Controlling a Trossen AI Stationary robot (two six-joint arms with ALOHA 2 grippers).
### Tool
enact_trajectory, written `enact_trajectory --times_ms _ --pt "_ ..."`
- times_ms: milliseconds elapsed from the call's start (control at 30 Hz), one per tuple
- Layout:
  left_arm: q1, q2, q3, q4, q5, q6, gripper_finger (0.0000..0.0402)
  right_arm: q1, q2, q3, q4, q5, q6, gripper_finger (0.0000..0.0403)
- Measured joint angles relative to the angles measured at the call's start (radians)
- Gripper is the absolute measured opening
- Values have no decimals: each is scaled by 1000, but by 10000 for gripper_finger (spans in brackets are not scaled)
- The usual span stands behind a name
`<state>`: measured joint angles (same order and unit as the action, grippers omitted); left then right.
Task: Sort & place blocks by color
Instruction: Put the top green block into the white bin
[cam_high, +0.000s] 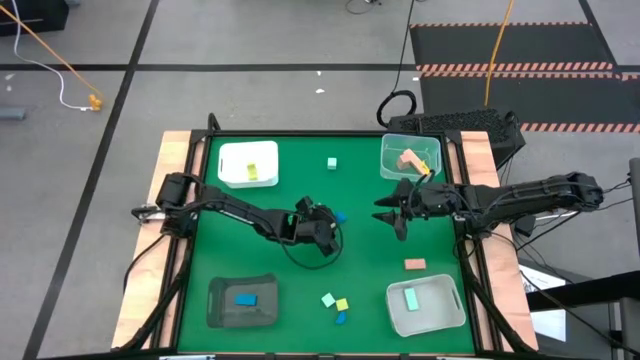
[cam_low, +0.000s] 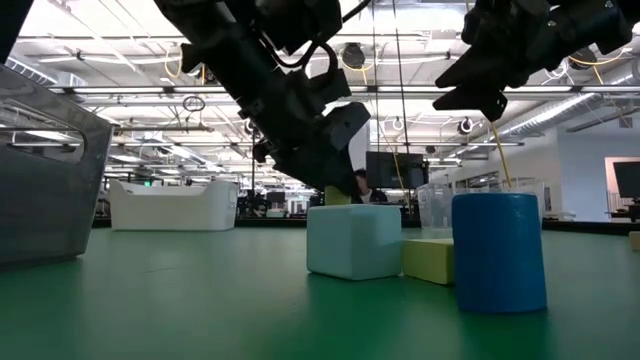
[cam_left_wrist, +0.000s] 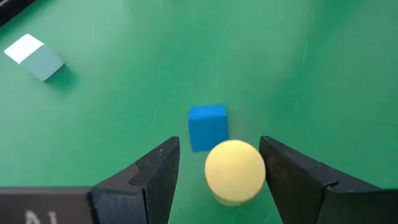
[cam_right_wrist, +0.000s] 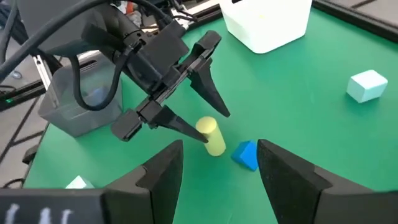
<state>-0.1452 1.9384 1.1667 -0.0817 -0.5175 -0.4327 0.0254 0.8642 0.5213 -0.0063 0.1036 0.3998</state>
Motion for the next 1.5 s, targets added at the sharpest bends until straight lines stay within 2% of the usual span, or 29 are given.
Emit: enact_trajectory --times_ms 267,467,767,933,1133,1233,1500 --pt "2 0 0 -3 18 -22 214 0 0 0 1 0 -83 196" --pt "2 -1 0 -45 34 -77 130 0 0 0 1 0 -106 196" --pt "6 -31 -2 -40 108 -135 129 -12 0 0 1 4 -167 196" --pt "27 -132 -2 -15 22 -127 129 -59 0 0 2 17 -152 196" --pt "59 -277 -1 3 -104 -76 129 -112 0 0 59 183 -126 196" --pt "76 -343 -1 33 -155 -22 129 -138 0 0 110 214 -125 196" --pt "108 -449 0 171 -175 144 129 -216 0 0 203 215 -157 196"
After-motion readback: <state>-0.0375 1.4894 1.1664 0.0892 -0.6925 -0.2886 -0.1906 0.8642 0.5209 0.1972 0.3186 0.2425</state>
